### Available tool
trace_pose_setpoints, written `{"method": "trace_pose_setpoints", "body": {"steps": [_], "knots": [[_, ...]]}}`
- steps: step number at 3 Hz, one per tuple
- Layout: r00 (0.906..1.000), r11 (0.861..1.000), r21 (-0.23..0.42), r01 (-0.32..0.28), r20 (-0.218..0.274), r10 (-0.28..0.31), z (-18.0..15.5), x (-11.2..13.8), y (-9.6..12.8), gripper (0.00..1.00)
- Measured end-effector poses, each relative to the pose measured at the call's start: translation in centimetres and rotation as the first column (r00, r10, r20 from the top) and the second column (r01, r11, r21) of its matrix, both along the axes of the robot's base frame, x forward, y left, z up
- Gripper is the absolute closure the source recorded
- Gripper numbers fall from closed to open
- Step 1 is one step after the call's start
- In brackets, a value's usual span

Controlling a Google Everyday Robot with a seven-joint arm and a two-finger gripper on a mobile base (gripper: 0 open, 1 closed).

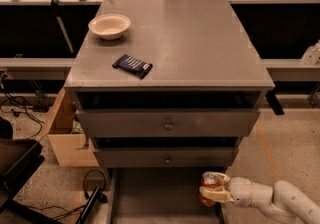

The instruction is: Place coke can into bottom drawer

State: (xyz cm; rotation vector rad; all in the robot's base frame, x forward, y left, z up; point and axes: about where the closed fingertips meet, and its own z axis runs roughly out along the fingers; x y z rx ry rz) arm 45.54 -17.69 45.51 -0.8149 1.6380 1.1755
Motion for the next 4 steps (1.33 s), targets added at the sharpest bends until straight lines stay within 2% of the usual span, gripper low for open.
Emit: {"method": "trace_pose_setpoints", "body": {"steps": [1,2,3,4], "knots": [[0.9984,0.995,0.092,-0.04,0.042,0.036,-3.8,2.4,3.1,1.0],[0.9911,0.986,0.125,-0.112,0.085,0.102,-9.7,4.6,6.4,1.0],[0.9791,0.984,0.071,-0.163,0.134,0.153,-13.8,6.0,8.0,1.0],[0.9719,0.987,-0.035,-0.158,0.171,0.162,-17.0,6.5,8.8,1.0]]}}
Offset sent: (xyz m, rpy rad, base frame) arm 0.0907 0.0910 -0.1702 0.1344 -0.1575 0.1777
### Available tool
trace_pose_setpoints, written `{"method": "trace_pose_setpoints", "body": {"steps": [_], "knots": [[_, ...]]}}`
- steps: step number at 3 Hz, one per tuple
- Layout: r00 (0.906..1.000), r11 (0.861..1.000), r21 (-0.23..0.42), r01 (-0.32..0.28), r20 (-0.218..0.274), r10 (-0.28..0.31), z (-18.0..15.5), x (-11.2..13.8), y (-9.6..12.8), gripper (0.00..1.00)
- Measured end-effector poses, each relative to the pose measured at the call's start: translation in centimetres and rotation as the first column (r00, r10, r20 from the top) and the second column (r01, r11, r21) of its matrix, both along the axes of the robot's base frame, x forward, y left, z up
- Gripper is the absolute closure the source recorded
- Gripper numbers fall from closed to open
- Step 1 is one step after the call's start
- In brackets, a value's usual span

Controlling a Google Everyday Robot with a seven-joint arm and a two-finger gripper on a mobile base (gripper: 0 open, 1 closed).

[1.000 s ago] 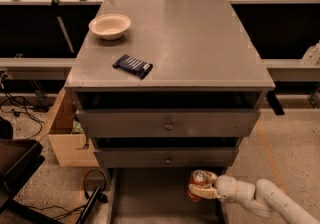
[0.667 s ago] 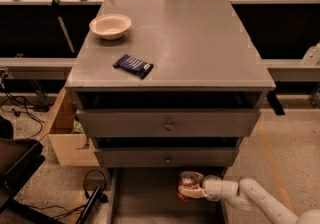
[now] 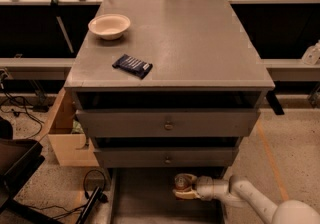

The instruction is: Place coke can into bottom drawer

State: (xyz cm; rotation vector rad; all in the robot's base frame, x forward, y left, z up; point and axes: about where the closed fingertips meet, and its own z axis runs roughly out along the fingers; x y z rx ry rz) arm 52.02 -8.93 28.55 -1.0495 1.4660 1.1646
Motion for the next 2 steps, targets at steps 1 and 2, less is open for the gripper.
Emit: {"method": "trace_pose_setpoints", "body": {"steps": [1,2], "knots": [[0.9999,1.0,0.0,-0.011,0.005,0.011,-0.6,-0.1,0.8,1.0],[0.9952,0.995,-0.011,-0.097,0.009,0.097,-3.3,-1.2,3.5,1.0]]}}
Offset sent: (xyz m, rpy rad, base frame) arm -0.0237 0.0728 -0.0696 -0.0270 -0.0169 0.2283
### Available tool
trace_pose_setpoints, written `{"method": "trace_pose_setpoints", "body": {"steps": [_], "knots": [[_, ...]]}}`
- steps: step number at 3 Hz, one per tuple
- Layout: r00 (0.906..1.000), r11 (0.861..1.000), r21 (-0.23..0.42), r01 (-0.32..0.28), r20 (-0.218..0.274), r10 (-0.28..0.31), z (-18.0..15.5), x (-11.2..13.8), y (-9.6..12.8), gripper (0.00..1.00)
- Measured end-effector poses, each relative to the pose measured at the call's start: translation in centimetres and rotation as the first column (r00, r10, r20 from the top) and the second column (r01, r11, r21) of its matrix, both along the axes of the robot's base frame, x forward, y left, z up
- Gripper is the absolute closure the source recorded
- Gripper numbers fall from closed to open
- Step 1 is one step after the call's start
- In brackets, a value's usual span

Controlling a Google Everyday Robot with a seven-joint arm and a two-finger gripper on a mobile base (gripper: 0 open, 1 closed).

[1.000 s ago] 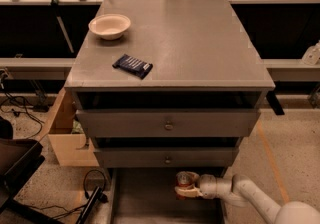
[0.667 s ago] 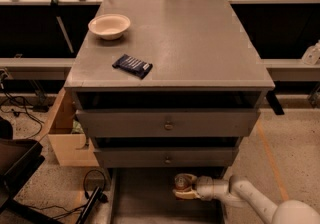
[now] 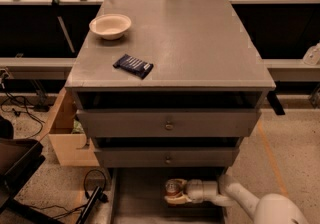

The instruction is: Place coke can into bottom drawer

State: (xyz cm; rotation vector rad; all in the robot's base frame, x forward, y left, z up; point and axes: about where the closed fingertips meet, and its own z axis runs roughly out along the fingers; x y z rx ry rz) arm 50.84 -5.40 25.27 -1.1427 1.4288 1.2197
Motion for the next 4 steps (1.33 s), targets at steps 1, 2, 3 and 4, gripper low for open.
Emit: {"method": "trace_pose_setpoints", "body": {"steps": [1,2,3,4], "knots": [[0.9923,0.992,-0.03,-0.122,0.017,0.122,-2.2,-1.0,3.1,1.0],[0.9786,0.977,-0.067,-0.203,0.02,0.205,-3.6,-1.8,5.1,1.0],[0.9724,0.97,-0.08,-0.231,0.013,0.233,-4.8,-2.5,6.7,1.0],[0.9802,0.978,-0.059,-0.198,-0.011,0.198,-5.8,-3.4,8.1,1.0]]}}
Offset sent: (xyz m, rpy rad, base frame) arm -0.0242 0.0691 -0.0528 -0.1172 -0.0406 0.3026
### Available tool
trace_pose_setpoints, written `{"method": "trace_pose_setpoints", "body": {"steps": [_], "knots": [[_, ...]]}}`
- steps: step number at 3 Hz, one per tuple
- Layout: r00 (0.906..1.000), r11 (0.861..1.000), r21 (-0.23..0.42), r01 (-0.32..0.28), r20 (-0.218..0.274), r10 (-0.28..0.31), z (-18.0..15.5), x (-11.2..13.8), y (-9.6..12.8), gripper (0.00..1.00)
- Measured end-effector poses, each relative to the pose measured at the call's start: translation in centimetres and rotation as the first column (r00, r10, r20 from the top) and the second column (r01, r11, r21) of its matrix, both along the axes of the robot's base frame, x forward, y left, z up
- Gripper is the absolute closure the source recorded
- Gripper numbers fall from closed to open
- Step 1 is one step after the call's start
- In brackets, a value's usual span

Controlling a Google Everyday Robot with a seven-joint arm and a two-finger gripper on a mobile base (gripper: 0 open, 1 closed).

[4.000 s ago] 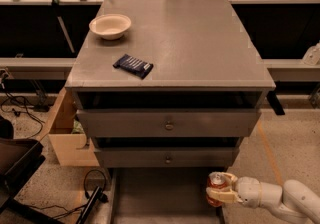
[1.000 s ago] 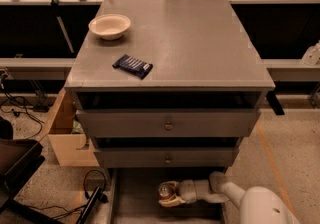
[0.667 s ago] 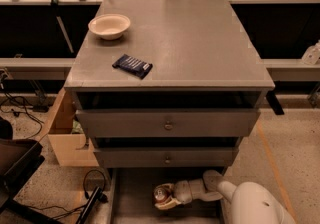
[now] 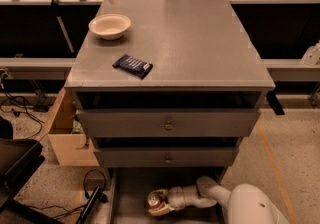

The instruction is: Place coke can into bottom drawer

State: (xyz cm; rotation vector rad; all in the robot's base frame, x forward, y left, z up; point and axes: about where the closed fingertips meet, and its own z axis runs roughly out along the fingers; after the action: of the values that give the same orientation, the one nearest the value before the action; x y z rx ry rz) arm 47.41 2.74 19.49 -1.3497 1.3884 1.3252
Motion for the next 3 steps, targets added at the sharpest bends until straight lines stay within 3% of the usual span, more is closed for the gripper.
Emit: {"method": "trace_pose_setpoints", "body": {"steps": [1,3], "knots": [[0.9959,0.997,0.029,0.077,-0.049,-0.075,-1.13,-0.27,1.12,1.0],[0.9964,0.997,0.032,0.068,-0.053,-0.066,-1.15,-0.55,1.58,0.51]]}}
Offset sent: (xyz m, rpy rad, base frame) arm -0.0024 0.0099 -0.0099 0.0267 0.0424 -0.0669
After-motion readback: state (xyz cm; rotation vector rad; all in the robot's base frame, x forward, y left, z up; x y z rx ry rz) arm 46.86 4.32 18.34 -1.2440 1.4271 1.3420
